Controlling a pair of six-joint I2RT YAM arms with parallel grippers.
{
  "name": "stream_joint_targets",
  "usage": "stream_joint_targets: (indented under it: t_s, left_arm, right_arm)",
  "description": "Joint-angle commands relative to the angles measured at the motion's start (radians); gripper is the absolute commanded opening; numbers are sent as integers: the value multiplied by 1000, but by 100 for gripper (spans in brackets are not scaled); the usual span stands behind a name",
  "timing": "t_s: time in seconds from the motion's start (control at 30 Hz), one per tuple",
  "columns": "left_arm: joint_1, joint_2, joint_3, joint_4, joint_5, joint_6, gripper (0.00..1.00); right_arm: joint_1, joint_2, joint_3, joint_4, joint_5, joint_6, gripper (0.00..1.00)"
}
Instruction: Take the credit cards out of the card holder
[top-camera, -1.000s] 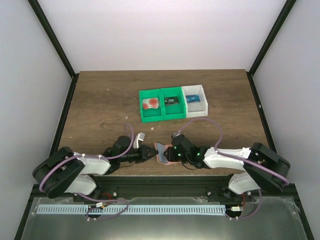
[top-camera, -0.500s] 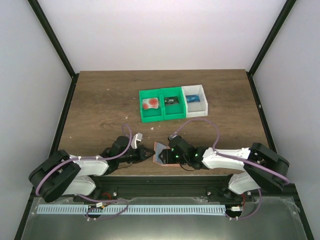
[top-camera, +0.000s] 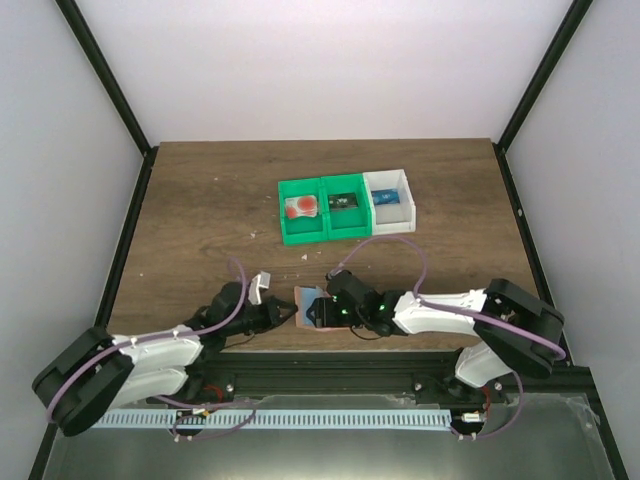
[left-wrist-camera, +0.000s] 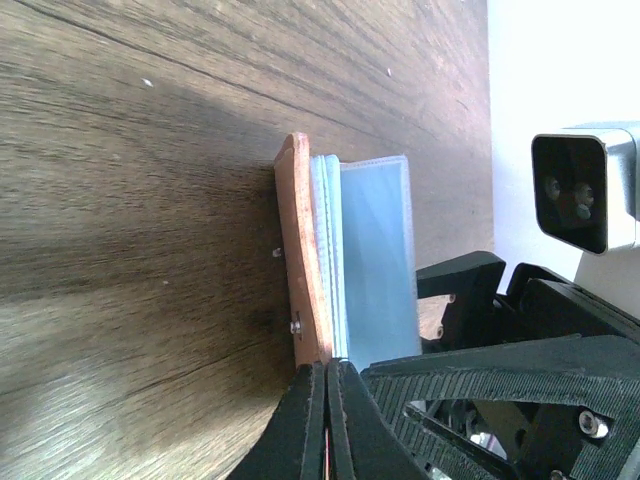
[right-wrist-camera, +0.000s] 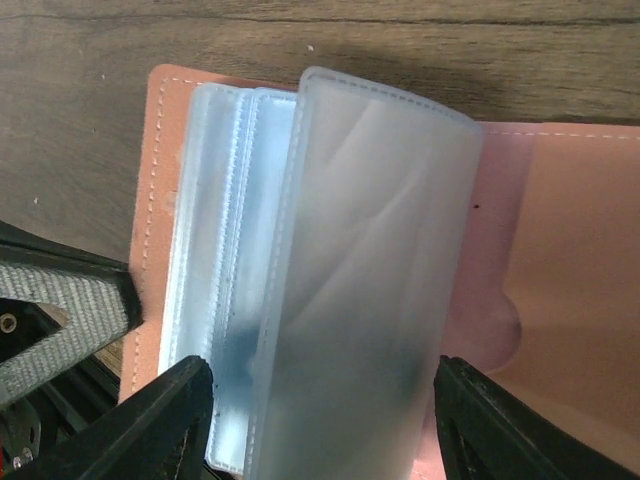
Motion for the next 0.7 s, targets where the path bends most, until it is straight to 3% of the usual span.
stream_joint_targets:
  t_s: [0.0, 0.2, 0.47, 0.67]
  left_arm:
    - [-2, -88, -29, -53, -59, -11, 0]
    - [-2, -147, -40, -111, -86, -2, 0]
    - [-2, -102, -34, -113, -86, 33, 0]
    - [-2, -95, -31, -109, -81, 46, 0]
  right_arm:
    - [10, 23, 45, 5, 2, 4, 62]
    - [10, 20, 50, -24, 25, -4, 62]
    - [10, -34, 63, -144, 107, -11, 62]
    - [10, -76, 65, -270, 229, 20, 50]
